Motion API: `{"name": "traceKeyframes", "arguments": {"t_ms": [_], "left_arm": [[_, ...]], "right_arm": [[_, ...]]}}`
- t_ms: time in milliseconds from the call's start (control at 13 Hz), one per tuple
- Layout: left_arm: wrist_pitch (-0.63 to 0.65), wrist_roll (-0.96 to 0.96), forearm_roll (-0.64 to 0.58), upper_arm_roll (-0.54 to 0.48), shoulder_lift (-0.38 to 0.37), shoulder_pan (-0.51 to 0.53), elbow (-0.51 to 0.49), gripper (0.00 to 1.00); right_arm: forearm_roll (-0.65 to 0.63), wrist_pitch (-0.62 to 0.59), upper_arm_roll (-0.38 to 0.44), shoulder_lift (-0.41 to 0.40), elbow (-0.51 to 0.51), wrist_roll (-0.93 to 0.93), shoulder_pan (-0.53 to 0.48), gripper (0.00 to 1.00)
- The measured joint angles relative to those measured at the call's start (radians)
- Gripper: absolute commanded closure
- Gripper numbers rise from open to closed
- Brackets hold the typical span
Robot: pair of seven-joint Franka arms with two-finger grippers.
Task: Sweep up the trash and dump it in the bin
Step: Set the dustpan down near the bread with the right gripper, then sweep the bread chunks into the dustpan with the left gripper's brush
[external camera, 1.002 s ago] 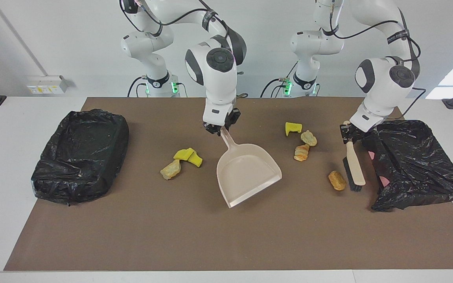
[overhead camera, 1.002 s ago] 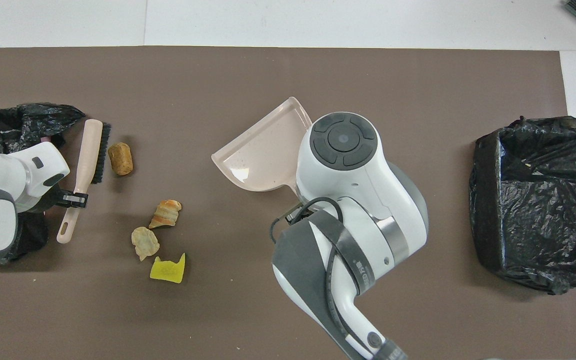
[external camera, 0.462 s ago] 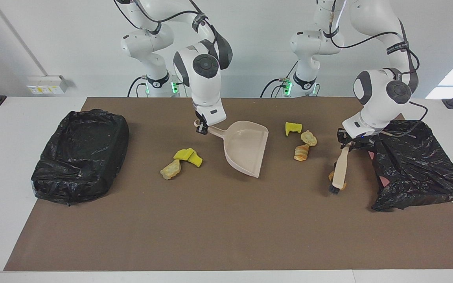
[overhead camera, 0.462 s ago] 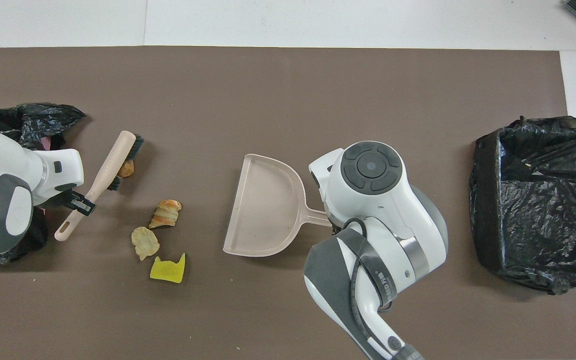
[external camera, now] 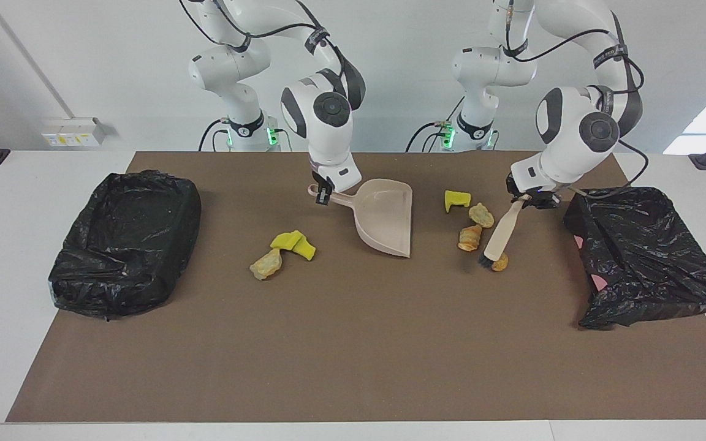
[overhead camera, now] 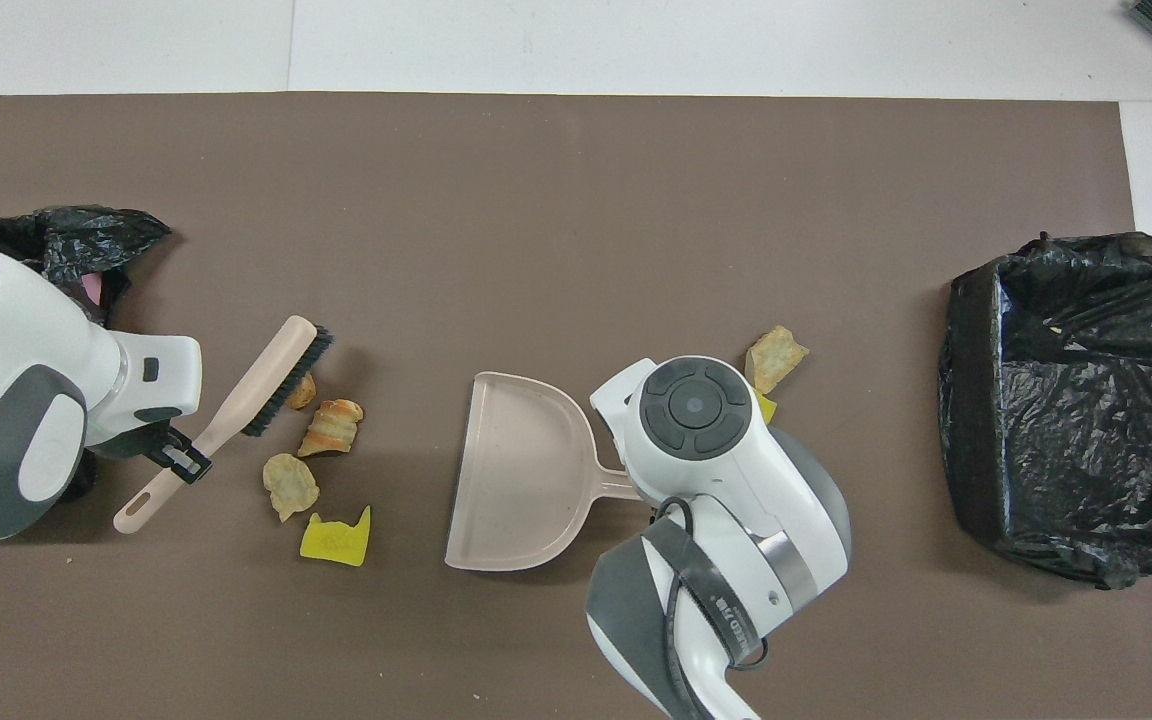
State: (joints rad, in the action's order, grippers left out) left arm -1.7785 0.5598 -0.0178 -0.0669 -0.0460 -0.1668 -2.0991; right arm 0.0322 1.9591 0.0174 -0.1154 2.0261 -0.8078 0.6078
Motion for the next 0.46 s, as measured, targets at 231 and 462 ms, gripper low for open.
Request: {"name": "traceKeyframes", "arguments": {"t_ms": [231, 462], "left_arm": [[0.01, -0.024, -0.001, -0.016, -0.051, 0.023, -0.01, 1.0], [-0.088, -0.055, -0.001, -0.024, -0.062, 0.104, -0.092, 1.0]], "right_arm": [[-0.003, 0.081, 0.0, 0.009, 0.062, 0.0, 0.005, 1.0], [-0.044, 0.138, -0.001, 0.003, 0.09, 0.0, 0.013, 1.0]]}}
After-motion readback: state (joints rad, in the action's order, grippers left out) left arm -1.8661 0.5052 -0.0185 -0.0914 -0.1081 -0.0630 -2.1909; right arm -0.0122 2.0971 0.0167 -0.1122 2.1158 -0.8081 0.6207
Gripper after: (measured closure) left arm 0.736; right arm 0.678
